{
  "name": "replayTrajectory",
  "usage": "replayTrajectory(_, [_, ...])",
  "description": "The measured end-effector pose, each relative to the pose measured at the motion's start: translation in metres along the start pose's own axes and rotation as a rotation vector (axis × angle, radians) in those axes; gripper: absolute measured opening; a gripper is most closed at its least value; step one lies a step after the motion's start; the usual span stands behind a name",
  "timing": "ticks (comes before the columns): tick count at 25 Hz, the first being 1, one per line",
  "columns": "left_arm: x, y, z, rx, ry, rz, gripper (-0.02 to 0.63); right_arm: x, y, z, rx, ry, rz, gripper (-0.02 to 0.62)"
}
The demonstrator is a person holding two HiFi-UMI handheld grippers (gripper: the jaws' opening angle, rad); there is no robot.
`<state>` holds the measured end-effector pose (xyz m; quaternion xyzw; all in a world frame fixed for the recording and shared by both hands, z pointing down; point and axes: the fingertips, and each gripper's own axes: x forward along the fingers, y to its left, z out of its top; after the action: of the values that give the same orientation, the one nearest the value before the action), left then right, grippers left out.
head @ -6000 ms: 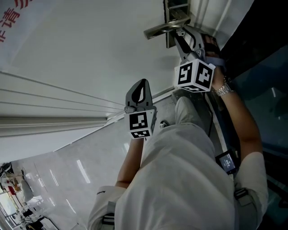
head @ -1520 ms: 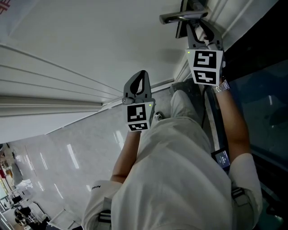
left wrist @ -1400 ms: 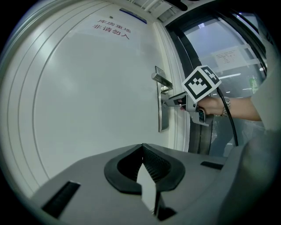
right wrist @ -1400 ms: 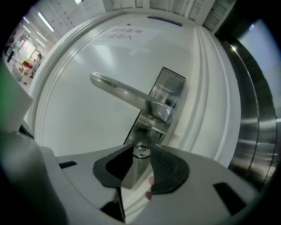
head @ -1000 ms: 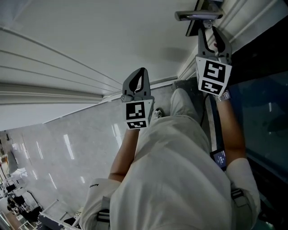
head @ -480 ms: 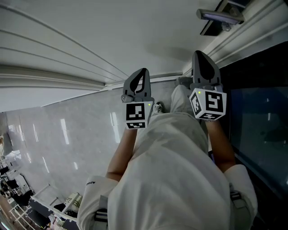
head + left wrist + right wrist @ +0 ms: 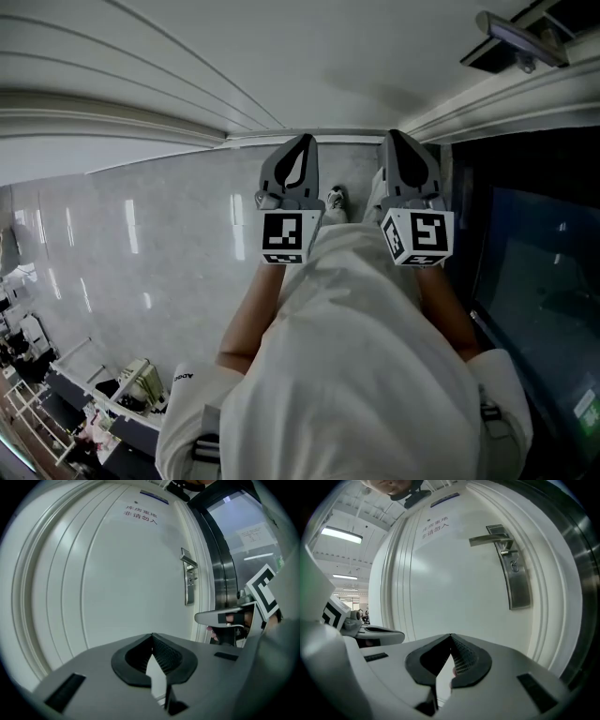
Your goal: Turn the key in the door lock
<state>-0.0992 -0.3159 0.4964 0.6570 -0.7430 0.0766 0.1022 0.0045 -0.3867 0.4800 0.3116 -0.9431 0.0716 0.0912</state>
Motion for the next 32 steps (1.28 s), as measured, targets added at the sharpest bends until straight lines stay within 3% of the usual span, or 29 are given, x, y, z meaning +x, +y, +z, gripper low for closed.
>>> replayTrajectory(6, [-0.029,-0.004,-0.017,0.036,-0.016,0.037,0.008,-0.007,0.028,-0.024,-0.018,0.042,0.088,0.005])
replayTrajectory(11, [-0.049,0.007,-0.049,-0.001,0.056,0.102,0.008,-0.006,0.039,-0.05,-0.017,0.097,0.115,0.003])
replayTrajectory(15, [-0.054,0.013,-0.052,-0.002,0.06,0.127,0.008,-0.008,0.045,-0.058,-0.025,0.115,0.143,0.003])
replayTrajectory(21, [-0.044,0.01,-0.04,0.011,0.028,0.116,0.008,-0.007,0.034,-0.054,-0.026,0.109,0.116,0.003])
replayTrajectory(32, [-0.042,0.008,-0.045,0.005,0.053,0.126,0.008,-0.013,0.017,-0.057,-0.042,0.119,0.061,0.003])
